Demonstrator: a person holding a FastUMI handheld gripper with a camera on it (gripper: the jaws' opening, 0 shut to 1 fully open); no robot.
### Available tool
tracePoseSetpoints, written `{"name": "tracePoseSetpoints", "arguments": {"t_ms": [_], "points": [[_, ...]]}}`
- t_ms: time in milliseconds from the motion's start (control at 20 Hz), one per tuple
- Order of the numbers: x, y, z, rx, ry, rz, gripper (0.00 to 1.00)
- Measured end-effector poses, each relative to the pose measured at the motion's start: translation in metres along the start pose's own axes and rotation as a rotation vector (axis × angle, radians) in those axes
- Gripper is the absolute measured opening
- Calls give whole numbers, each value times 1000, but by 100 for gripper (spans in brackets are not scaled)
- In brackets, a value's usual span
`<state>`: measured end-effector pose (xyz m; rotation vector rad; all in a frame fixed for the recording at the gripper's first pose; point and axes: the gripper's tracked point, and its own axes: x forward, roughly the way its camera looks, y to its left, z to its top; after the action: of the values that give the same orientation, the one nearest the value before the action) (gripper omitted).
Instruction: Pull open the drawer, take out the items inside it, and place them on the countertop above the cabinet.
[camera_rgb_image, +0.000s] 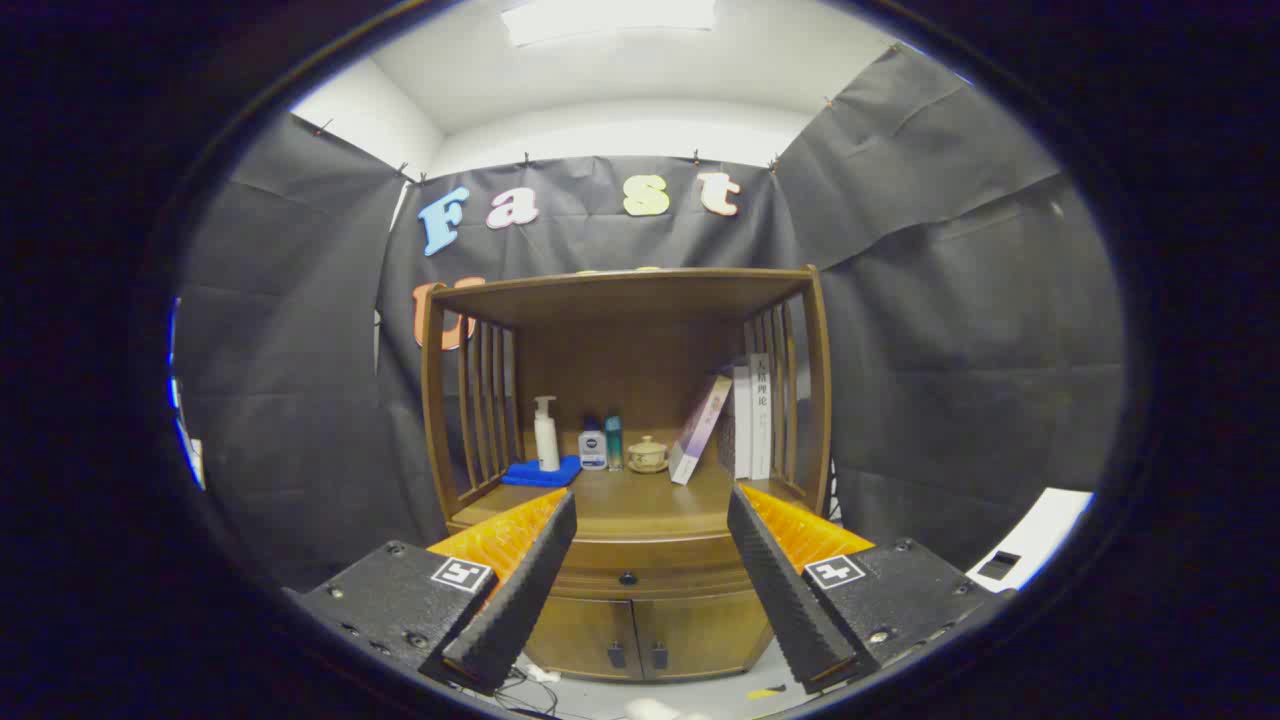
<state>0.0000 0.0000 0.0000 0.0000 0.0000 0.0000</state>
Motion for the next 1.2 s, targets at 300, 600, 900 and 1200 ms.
{"name": "tracePoseSetpoints", "arguments": {"t_ms": [300,600,900,1200], "points": [[-17,15,10,-20,-41,31,99],[-10,16,7,-39,-34,54,99],[11,9,-17,-20,-12,48,99],[52,8,-64,-14,15,32,99]]}}
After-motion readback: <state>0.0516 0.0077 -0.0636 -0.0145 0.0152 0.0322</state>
